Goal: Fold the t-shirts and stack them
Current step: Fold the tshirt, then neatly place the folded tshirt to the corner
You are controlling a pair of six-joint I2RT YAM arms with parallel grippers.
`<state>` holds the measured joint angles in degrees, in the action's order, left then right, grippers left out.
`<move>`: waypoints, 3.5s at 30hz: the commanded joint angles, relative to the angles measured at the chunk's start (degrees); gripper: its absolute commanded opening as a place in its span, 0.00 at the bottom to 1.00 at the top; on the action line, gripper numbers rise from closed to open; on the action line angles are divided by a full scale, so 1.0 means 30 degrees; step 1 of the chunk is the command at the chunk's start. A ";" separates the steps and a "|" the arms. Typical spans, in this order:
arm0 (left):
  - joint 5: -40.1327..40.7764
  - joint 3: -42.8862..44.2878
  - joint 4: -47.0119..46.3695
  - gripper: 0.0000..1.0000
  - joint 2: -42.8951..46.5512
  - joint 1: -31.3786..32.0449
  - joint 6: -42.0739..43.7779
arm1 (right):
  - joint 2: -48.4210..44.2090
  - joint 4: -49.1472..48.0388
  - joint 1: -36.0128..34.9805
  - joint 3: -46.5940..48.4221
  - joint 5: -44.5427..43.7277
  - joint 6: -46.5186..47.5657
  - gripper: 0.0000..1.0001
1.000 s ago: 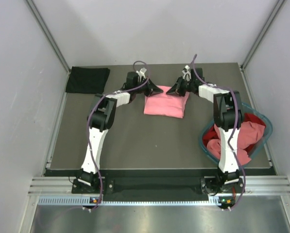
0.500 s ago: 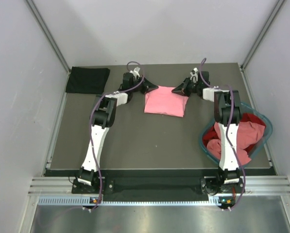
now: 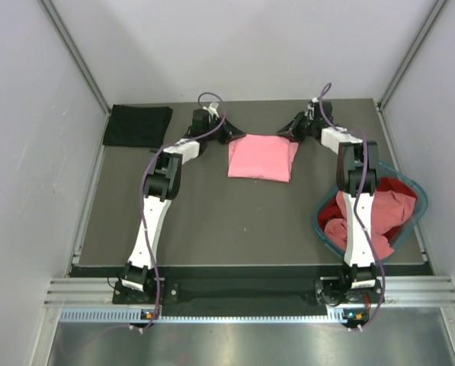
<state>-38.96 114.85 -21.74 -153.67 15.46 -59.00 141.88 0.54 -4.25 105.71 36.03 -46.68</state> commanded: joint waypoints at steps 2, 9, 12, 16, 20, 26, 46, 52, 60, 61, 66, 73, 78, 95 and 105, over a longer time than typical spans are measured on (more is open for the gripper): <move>-0.0518 0.2116 0.4837 0.03 0.2000 -0.0086 0.4130 | -0.0417 0.4585 0.0771 0.2757 -0.1962 0.2018 0.15; -0.1924 -0.1419 0.5433 0.07 0.6158 0.0030 0.5080 | -0.3578 0.7817 0.0890 0.3292 -0.0882 0.5156 0.22; -0.2744 -0.3737 0.4288 0.06 0.7713 0.0323 0.4464 | -0.5484 0.7121 0.0860 0.0547 0.0987 0.5481 0.24; -0.3594 -0.6778 0.1949 0.05 0.8856 0.1287 0.3060 | -0.6775 0.7203 0.0335 -0.1626 0.3600 0.6444 0.23; -0.3977 -0.9157 -0.1391 0.02 0.8713 0.1847 0.0311 | -0.7216 0.7352 -0.0543 -0.3446 0.5303 0.7851 0.18; -0.4181 -1.1680 -0.5585 0.00 0.7073 0.1701 -0.2100 | -0.5262 0.5331 -0.1569 -0.5325 0.7468 0.7473 0.08; -0.3069 -1.0537 0.1769 0.00 0.9590 0.2286 0.1888 | -0.6427 0.6298 -0.2153 -0.5970 0.8613 0.8294 0.04; -0.2717 -1.2352 0.0159 0.00 0.8714 0.1994 0.0946 | -0.4264 0.6004 -0.3123 -0.5560 0.9405 0.8031 0.05; -0.2248 -1.3379 0.1970 0.00 0.7861 0.1438 0.2290 | -0.4519 0.4860 -0.2452 -0.7662 0.9670 0.8027 0.04; -0.2161 -1.3467 0.2233 0.00 0.7949 0.1350 0.2498 | -0.5014 0.4861 -0.2073 -0.7988 0.9611 0.8087 0.05; -0.1926 -1.2795 0.4959 0.00 0.9032 0.1261 0.4197 | -0.6277 0.6409 -0.0636 -0.9192 0.8587 0.9345 0.06; -0.3097 -1.1098 0.5047 0.02 1.0089 0.1232 0.3789 | -0.7919 0.8463 0.0040 -0.8169 0.7503 1.0491 0.06; -0.1174 -0.7703 0.7968 0.33 1.0177 0.0852 0.6236 | -0.7803 0.9751 0.0040 -0.5095 0.5104 1.0023 0.14; 0.1178 -0.0049 1.2961 0.94 0.5900 -0.0556 1.3541 | -0.4960 0.8877 0.0011 -0.1980 0.5420 0.8263 0.17; 0.0506 -0.0344 1.0761 0.83 0.4114 -0.0350 1.3021 | -0.5460 0.7703 -0.0018 -0.4417 0.5480 0.8293 0.16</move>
<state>-35.62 112.92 14.55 -139.57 14.33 -19.46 127.37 27.11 -4.01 92.79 51.59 -22.13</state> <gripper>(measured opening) 0.849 0.163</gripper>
